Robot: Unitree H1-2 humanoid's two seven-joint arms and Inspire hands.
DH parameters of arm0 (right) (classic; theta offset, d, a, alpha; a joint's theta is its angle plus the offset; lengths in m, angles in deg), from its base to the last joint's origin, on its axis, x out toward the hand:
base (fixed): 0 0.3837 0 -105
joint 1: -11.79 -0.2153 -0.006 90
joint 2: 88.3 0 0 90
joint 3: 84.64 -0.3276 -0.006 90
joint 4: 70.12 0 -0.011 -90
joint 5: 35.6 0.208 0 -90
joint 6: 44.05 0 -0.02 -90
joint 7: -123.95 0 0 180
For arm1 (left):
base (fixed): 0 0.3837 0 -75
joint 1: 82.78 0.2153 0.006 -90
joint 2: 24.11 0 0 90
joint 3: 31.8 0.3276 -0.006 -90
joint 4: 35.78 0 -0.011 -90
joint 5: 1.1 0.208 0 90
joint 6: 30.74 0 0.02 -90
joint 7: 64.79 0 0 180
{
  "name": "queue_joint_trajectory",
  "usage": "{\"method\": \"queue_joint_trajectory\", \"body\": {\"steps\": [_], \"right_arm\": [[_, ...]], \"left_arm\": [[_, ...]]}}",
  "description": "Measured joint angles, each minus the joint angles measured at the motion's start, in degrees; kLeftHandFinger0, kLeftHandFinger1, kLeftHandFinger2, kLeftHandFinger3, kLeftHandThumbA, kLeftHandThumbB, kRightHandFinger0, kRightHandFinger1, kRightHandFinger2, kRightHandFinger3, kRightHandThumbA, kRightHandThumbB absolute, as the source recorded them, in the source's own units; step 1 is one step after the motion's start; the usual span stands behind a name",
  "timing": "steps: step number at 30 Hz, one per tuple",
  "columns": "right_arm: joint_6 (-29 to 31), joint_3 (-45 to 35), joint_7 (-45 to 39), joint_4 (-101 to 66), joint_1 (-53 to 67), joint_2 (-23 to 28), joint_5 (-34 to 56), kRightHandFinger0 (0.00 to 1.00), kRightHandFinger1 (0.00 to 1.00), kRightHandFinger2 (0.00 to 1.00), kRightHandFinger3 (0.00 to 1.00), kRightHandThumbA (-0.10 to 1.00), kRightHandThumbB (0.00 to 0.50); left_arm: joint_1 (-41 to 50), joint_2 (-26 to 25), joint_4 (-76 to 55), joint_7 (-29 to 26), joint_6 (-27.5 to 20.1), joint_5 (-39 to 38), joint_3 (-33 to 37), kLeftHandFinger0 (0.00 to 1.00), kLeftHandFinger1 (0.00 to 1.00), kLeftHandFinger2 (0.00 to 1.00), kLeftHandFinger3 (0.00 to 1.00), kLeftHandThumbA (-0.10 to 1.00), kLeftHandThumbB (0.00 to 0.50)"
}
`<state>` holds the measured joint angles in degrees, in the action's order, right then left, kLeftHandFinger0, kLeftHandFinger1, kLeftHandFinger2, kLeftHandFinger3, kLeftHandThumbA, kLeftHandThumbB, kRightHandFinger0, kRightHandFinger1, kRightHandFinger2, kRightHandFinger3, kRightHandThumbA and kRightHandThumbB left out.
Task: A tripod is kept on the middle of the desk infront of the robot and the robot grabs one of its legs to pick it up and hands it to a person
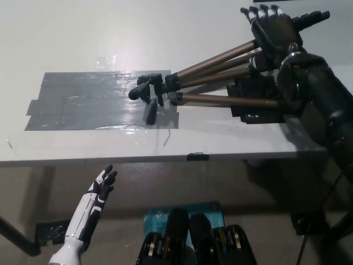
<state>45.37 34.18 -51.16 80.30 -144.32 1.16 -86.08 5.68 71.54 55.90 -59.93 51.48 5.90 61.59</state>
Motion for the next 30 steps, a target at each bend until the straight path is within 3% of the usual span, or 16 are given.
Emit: {"method": "queue_joint_trajectory", "body": {"steps": [3,4,5,7,8,9,12,14,17,18,19,21,23,25,28,30], "right_arm": [[1.31,1.95,1.40,4.99,-1.36,-0.58,-0.26,1.00,1.00,1.00,1.00,0.66,0.480],[1.97,2.72,2.07,7.00,-2.19,-0.80,-0.28,1.00,0.92,0.88,0.95,0.54,0.409],[2.50,3.13,3.03,8.19,-2.63,-0.97,-0.27,0.48,0.50,0.60,0.65,0.24,0.290],[2.95,3.19,4.59,8.88,-2.59,-1.13,-0.24,0.09,0.20,0.35,0.33,-0.04,0.185],[3.26,3.21,5.94,9.19,-2.35,-1.27,-0.25,0.00,0.18,0.44,0.34,-0.10,0.168],[3.38,3.26,6.38,9.31,-2.28,-1.32,-0.27,0.03,0.35,0.68,0.44,-0.10,0.164],[3.83,3.89,10.12,9.89,-1.52,-1.74,-0.49,0.05,0.49,0.84,0.64,-0.10,0.185],[4.14,4.11,11.78,10.16,-1.36,-1.90,-0.53,0.01,0.49,0.80,0.94,-0.10,0.161],[4.95,4.27,14.73,10.25,-0.82,-2.06,-0.55,0.01,0.38,0.76,1.00,-0.10,0.197],[5.24,4.29,15.85,10.25,-0.51,-2.07,-0.56,0.00,0.22,0.56,0.98,-0.10,0.206],[5.44,4.31,16.70,10.23,-0.32,-2.07,-0.57,0.00,0.16,0.48,0.89,-0.10,0.209],[6.02,4.36,18.59,10.17,0.11,-2.06,-0.64,0.00,0.02,0.35,0.56,-0.10,0.225],[6.64,4.36,20.51,9.92,0.69,-2.06,-0.75,0.00,0.00,0.32,0.32,-0.10,0.228],[7.26,4.35,22.11,9.51,1.23,-2.06,-0.86,0.00,0.06,0.47,0.21,-0.10,0.204],[8.24,4.23,24.01,7.91,2.29,-2.04,-0.91,0.00,0.27,0.70,0.49,-0.10,0.254],[9.03,3.55,24.79,4.41,3.39,-1.98,-0.85,0.00,0.37,0.75,0.78,-0.10,0.224]], "left_arm": [[-0.06,0.00,-0.03,0.02,0.00,0.00,0.05,1.00,1.00,1.00,1.00,1.00,0.088],[-0.07,0.00,-0.17,0.03,0.03,-0.01,0.06,1.00,1.00,1.00,1.00,1.00,0.090],[-0.08,0.00,-0.23,0.04,0.05,0.00,0.06,1.00,1.00,1.00,1.00,1.00,0.094],[-0.07,0.00,-0.20,0.03,0.09,0.00,0.05,1.00,1.00,1.00,1.00,1.00,0.102],[-0.05,0.00,-0.17,0.02,0.13,-0.01,0.04,1.00,1.00,1.00,1.00,1.00,0.107],[-0.05,0.00,-0.16,0.02,0.15,-0.01,0.04,1.00,1.00,1.00,1.00,1.00,0.107],[-0.05,0.01,-0.14,0.02,0.29,-0.02,0.04,1.00,1.00,1.00,1.00,1.00,0.102],[-0.05,0.01,-0.14,0.02,0.33,-0.02,0.05,1.00,1.00,1.00,1.00,1.00,0.121],[0.05,0.01,-0.14,0.02,0.37,-0.02,0.06,1.00,1.00,1.00,1.00,1.00,0.124],[0.16,0.01,-0.14,0.02,0.38,-0.02,0.06,1.00,1.00,1.00,1.00,1.00,0.122],[0.23,0.01,-0.14,0.02,0.38,-0.01,0.06,1.00,1.00,1.00,1.00,1.00,0.122],[0.32,0.02,-0.14,0.02,0.39,-0.02,0.08,1.00,1.00,1.00,1.00,1.00,0.106],[0.35,0.02,-0.14,0.02,0.39,-0.02,0.08,1.00,1.00,1.00,1.00,1.00,0.111],[0.35,0.01,-0.14,0.03,0.41,-0.02,0.10,1.00,1.00,1.00,1.00,1.00,0.114],[0.37,0.01,-0.15,0.04,0.42,-0.03,0.15,1.00,1.00,1.00,1.00,1.00,0.108],[0.38,0.01,-0.15,0.05,0.42,-0.02,0.19,1.00,1.00,1.00,1.00,1.00,0.088]]}}
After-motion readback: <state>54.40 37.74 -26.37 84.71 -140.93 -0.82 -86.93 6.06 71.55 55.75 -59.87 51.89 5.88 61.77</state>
